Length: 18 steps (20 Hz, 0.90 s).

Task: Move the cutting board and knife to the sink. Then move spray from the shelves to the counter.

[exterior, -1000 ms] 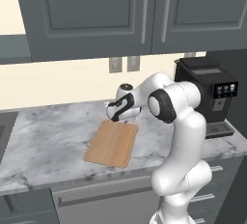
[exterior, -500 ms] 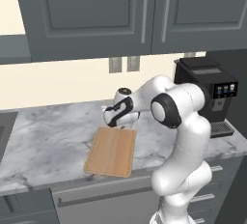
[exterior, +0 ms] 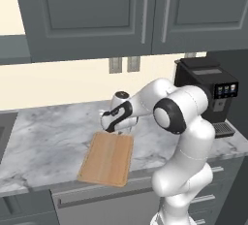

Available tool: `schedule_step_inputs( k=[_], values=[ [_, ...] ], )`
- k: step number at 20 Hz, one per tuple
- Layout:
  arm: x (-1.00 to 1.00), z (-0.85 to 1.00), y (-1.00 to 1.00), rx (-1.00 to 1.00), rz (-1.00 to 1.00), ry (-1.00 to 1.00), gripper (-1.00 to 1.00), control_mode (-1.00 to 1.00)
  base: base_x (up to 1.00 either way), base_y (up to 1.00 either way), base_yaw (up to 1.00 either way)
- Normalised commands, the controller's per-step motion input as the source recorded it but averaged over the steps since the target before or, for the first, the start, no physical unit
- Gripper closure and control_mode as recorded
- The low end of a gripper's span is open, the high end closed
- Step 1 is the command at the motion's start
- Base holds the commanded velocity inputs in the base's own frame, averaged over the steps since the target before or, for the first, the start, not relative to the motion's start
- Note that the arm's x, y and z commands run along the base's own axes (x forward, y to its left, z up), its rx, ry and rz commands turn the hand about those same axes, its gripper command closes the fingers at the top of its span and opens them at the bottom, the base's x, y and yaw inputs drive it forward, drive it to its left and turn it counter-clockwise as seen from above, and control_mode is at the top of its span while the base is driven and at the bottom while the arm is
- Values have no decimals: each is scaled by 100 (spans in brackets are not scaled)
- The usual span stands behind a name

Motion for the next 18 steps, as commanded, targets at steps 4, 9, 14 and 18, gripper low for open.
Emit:
schedule_step_inputs(
  k=[4,9,14,18],
  values=[
    [-46,-25,27,0,-7,6,-100,-100,0,0,0],
    [-40,-24,23,0,-5,7,-100,-100,0,0,0],
    [-3,1,-1,2,1,-6,-100,-100,0,0,0],
    [-19,38,-6,8,10,-25,-100,-100,0,0,0]
  ],
)
